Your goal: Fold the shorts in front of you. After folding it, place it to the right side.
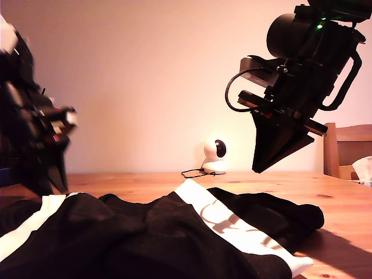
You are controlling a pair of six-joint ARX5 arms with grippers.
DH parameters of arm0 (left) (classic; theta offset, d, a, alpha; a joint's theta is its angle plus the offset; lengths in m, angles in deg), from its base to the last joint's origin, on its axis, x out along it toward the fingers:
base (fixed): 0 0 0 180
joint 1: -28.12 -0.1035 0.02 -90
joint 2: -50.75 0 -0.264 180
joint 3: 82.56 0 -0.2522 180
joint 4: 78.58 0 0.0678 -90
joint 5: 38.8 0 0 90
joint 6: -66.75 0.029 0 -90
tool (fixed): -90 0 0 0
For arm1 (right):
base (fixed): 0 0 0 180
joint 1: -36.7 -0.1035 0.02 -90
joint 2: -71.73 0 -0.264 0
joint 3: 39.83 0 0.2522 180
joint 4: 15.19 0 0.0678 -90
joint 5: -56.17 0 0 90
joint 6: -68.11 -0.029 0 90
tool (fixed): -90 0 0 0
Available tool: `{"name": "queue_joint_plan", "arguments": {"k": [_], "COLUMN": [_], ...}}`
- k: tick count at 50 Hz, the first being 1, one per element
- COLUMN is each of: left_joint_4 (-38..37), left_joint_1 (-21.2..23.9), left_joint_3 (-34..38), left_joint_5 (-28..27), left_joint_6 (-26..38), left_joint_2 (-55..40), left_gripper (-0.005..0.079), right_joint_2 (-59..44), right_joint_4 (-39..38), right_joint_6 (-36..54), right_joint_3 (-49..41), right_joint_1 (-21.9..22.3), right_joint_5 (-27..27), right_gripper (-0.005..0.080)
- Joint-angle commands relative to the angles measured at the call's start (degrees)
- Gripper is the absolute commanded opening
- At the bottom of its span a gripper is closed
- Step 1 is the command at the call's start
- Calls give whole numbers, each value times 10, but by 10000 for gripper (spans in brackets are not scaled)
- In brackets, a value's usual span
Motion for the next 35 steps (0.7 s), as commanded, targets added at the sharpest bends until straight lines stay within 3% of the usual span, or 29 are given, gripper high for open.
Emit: {"name": "queue_joint_plan", "arguments": {"k": [1, 14, 18, 25, 35], "left_joint_4": [-2, -18, -30, -67, -137], "left_joint_1": [7, 15, 15, 16, 22], "left_joint_3": [5, 5, 5, 3, -16], "left_joint_5": [0, 38, 42, 49, 50], "left_joint_6": [1, 6, 6, 7, -6], "left_joint_2": [-14, -14, -14, -13, -7], "left_gripper": [465, 431, 309, -17, -19], "right_joint_2": [-5, -5, -5, -5, -5], "right_joint_4": [-3, -3, -5, -18, -19], "right_joint_6": [-2, -2, -2, -3, -2], "right_joint_3": [-11, -11, -11, -11, -11], "right_joint_1": [0, 0, 0, 0, 0], "right_joint_5": [-4, -14, -14, -15, -21], "right_gripper": [-13, -13, -13, -13, -13]}}
